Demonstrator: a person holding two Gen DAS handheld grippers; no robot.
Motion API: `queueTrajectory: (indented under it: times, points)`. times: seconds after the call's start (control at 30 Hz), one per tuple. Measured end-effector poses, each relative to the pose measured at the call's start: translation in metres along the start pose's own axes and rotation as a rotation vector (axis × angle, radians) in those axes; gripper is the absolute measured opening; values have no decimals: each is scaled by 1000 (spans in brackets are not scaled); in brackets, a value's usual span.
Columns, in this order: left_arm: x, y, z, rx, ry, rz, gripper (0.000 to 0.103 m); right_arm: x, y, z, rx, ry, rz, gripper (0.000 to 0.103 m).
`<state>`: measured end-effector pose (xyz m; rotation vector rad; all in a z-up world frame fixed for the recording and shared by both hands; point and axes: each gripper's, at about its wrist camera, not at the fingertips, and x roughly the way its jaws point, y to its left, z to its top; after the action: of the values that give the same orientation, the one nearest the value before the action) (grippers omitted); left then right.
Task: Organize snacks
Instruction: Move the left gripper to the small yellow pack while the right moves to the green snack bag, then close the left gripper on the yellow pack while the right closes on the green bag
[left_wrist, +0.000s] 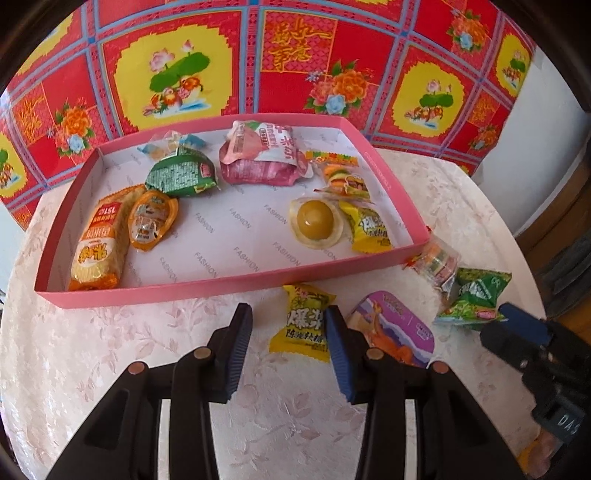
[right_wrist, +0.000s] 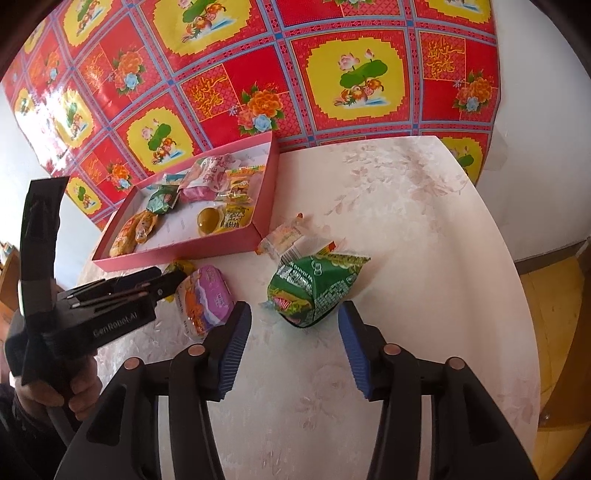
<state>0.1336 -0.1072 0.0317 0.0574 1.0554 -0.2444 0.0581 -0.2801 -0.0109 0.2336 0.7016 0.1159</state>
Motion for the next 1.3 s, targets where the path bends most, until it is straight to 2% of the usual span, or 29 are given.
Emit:
queueTrajectory:
  times: [0.13,0.27,0.6,0.83,0.97,1.13,1.3]
  points:
    - [2,-6,-2,58,-16,41,38,6,0,3,-1,-1,-12,51]
    - [3,-4,-1,49,-17,31,38,16,-1,6,11,-1,-34,52]
    - [3,-4,-4,66,-32,37,36,30,-3,7,20,8,-25,53]
    - [-1,0,-7,46,-40,39,29,26,-14,5,71,-21,32,53]
    - [-4,3,-8,34,-41,37,27,26,-9,4,47,-31,13,53]
    - [-10,14,-12,-11,-32,0,24,28,-3,3,23,-33,-32,52]
    - [-17,24,-18,-47,-28,-25,23,29,0,2,8,-32,-59,48]
